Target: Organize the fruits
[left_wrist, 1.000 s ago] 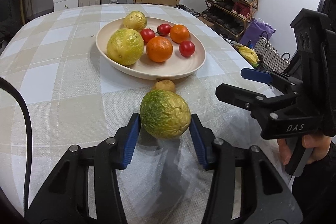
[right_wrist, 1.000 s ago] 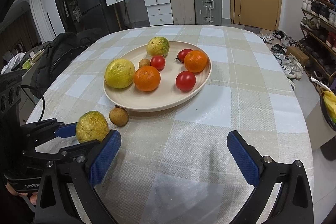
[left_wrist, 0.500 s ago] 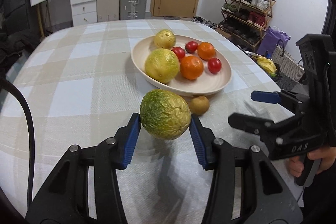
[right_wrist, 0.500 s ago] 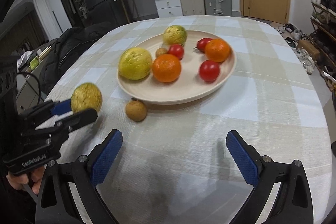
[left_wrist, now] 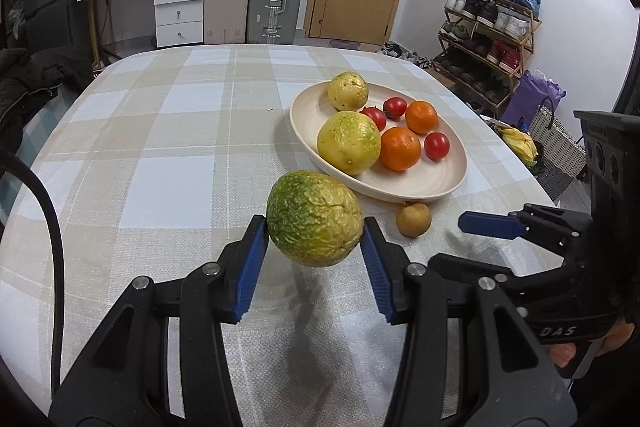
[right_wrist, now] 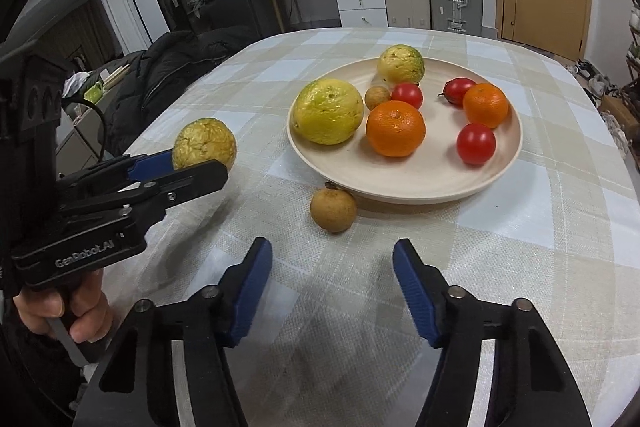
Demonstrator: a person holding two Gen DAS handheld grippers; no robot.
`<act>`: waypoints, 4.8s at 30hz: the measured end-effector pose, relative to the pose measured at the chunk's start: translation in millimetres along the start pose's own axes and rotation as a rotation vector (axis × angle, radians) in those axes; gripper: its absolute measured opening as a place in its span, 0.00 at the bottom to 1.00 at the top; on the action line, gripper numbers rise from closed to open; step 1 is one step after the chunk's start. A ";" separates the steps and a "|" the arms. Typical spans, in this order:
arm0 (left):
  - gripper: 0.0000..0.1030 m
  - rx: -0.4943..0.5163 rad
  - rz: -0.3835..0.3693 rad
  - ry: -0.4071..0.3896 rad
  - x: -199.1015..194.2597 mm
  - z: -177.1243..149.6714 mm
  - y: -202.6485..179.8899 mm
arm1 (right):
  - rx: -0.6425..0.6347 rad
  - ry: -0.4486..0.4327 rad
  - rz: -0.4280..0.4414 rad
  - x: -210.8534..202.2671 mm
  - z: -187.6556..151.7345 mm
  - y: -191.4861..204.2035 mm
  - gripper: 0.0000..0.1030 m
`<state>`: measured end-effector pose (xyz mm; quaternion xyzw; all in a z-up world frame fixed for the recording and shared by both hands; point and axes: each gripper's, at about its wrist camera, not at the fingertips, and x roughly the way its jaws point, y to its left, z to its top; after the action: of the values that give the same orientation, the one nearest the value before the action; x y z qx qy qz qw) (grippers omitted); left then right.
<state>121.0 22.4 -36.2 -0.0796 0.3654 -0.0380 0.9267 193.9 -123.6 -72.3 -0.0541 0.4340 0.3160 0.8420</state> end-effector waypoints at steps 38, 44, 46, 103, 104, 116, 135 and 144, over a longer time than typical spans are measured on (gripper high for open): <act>0.43 0.027 -0.052 -0.041 -9.4 0.8 -16.7 | -0.042 -0.080 -0.064 -15.6 0.8 0.8 0.26; 0.43 0.056 -0.068 -0.056 -13.7 3.4 -28.9 | -0.015 -0.130 -0.069 -29.3 6.2 -9.4 0.26; 0.43 0.064 -0.071 -0.057 -13.6 3.8 -31.4 | -0.008 -0.145 -0.071 -33.8 7.6 -13.3 0.26; 0.44 0.110 0.039 0.009 71.6 41.3 -61.8 | 0.102 -0.132 -0.072 -5.9 28.9 -57.1 0.26; 0.44 0.111 0.042 0.009 71.0 40.9 -62.2 | 0.099 -0.132 -0.071 -6.3 28.9 -57.1 0.26; 0.81 0.088 0.077 -0.063 45.6 31.8 -51.0 | 0.032 -0.164 -0.117 -20.6 22.6 -46.3 0.72; 0.99 0.101 0.071 -0.279 -37.9 1.7 -31.2 | -0.002 -0.388 -0.102 -64.3 -7.7 -28.5 1.00; 0.99 0.109 0.054 -0.305 -48.8 -6.4 -32.3 | 0.000 -0.475 -0.101 -78.4 -18.7 -27.0 1.00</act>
<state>80.5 -3.8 -2.4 -0.0240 0.2197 -0.0203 0.9751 163.3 -190.0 -28.8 0.0001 0.2205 0.2774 0.9351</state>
